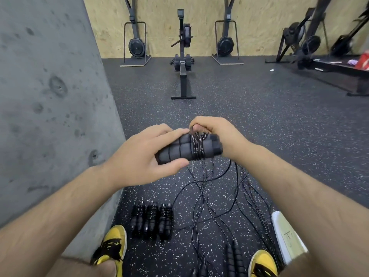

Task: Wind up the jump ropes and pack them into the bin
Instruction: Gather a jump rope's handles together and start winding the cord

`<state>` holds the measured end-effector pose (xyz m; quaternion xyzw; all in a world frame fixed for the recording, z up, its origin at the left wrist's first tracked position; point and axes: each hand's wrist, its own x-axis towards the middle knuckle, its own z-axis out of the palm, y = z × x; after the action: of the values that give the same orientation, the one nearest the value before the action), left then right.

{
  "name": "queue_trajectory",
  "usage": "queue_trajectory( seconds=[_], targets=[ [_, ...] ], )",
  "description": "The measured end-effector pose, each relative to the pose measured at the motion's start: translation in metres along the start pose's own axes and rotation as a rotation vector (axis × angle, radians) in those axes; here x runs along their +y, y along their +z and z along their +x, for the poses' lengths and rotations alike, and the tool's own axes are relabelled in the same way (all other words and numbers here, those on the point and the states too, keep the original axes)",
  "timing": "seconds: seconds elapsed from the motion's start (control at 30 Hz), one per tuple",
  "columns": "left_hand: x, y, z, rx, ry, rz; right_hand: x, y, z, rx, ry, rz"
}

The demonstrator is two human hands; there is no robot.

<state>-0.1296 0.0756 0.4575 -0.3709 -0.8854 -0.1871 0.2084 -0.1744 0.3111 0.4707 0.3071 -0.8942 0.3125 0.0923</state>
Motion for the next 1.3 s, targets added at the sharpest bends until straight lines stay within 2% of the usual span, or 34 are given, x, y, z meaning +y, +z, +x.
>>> queue_trajectory(
  seconds=[0.1,0.17,0.23,0.3,0.5,0.67,0.93,1.1,1.3],
  targets=[
    [-0.003,-0.002,0.003,0.023,-0.028,-0.026,-0.006,0.006,-0.007,-0.023,0.157,0.145],
    [-0.008,-0.003,0.005,0.049,-0.06,0.007,-0.015,0.02,-0.01,-0.129,0.272,0.143],
    [-0.014,-0.003,0.006,0.077,-0.094,0.082,-0.026,0.035,-0.011,-0.179,0.263,0.1],
    [-0.023,-0.005,0.008,0.092,-0.133,0.161,-0.034,0.048,-0.012,-0.162,0.265,0.148],
    [-0.048,-0.005,0.01,0.031,-0.19,0.379,-0.048,0.048,-0.015,-0.186,0.321,0.097],
    [-0.055,0.0,0.007,-0.017,-0.154,0.463,-0.061,0.029,-0.023,-0.247,0.221,-0.06],
    [-0.048,0.006,0.005,-0.057,0.009,0.462,-0.053,-0.005,-0.017,-0.057,-0.094,-0.565],
    [-0.032,0.007,0.005,-0.13,0.092,0.332,-0.018,-0.017,-0.004,0.03,-0.192,-0.349],
    [-0.007,0.005,0.003,-0.157,0.142,0.096,0.01,-0.015,0.004,0.085,-0.162,-0.215]
  ],
)
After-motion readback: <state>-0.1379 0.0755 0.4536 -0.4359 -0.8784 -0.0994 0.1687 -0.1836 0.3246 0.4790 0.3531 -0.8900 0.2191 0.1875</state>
